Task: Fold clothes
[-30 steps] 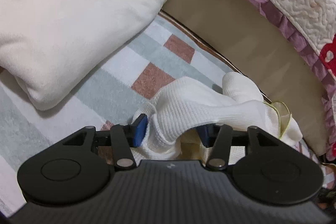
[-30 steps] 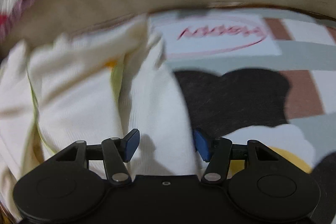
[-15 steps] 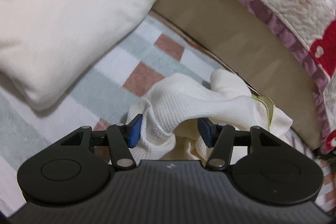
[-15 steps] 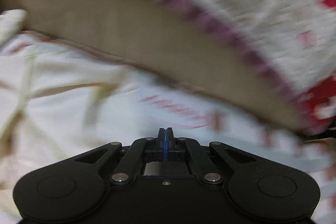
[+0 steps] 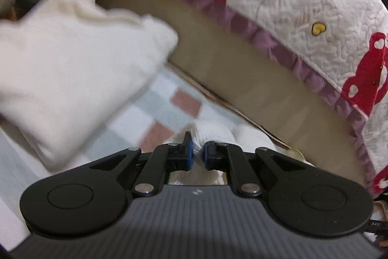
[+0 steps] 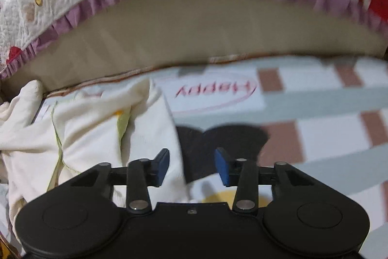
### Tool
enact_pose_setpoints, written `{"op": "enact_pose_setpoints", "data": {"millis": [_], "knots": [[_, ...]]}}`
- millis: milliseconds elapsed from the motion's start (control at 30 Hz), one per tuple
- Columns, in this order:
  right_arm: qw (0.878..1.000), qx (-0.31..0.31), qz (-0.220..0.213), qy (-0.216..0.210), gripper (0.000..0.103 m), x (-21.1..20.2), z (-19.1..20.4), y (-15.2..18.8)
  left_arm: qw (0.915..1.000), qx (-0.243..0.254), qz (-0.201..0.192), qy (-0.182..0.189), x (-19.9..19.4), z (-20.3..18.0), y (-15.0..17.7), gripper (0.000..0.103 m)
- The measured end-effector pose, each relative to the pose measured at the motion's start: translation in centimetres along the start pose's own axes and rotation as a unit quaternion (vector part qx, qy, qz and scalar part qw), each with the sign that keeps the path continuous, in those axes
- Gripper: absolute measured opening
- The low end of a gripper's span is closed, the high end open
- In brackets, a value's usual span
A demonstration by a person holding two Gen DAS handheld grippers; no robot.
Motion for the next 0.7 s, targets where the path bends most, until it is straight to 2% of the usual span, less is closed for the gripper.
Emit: {"op": "enact_pose_setpoints", "data": {"millis": [67,167,200,300,333,400,433,467,533,567,700], "knots": [[1.0,0.018,0.014,-0.007,0.06,2.2,0.3,0.5,0.9992,0.032,-0.007,-0.024,-0.3,-0.3,0.2,0.009],[0.999,0.028,0.035,-0.005,0.06,4.9,0.5,0.5,0.9974,0.06,-0.015,-0.036,-0.5,-1.0,0.7,0.009],[0.999,0.026,0.04,-0.008,0.06,5.8,0.7,0.4,0.9972,0.065,-0.02,-0.031,-0.5,-1.4,0.6,0.009],[0.997,0.02,0.057,-0.051,0.06,7.8,2.4,0.6,0.997,0.07,-0.03,-0.013,-0.6,-2.1,0.4,0.008],[0.997,0.005,0.055,-0.054,0.064,8.2,3.3,0.9,0.9969,0.071,-0.032,-0.008,-0.6,-2.2,0.3,0.008],[0.997,-0.039,0.051,-0.051,0.052,8.6,5.4,1.6,0.9961,0.078,-0.04,-0.009,-0.8,-2.6,0.3,0.009],[0.995,-0.063,0.052,-0.049,0.025,8.7,6.4,2.1,0.9955,0.083,-0.045,-0.011,-0.9,-2.7,0.2,0.009],[0.994,-0.083,0.05,-0.041,0.009,8.4,7.1,2.3,0.9933,0.097,-0.057,-0.024,-1.3,-3.1,0.1,0.008],[0.991,-0.121,0.045,-0.022,0.008,7.4,8.2,2.3,0.9835,0.143,-0.096,-0.056,-2.7,-4.3,-0.4,0.008],[0.989,-0.14,0.042,-0.012,0.008,6.9,8.8,2.3,0.9788,0.159,-0.118,-0.052,-3.8,-5.3,-0.6,0.008],[0.983,-0.167,-0.059,0.059,0.006,1.1,9.1,-0.9,0.9688,0.182,-0.165,-0.032,-7.4,-8.4,-1.2,0.008]]}}
Point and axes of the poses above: each gripper's, at about its wrist camera, not at the fingertips, and x roughly the way its jaws point, z to its left, y to its underside, the point moved 8 cm from there along x, roughly the way its jaws point, and after that the axes turned 1 degree about x, right-handed, at the moved point
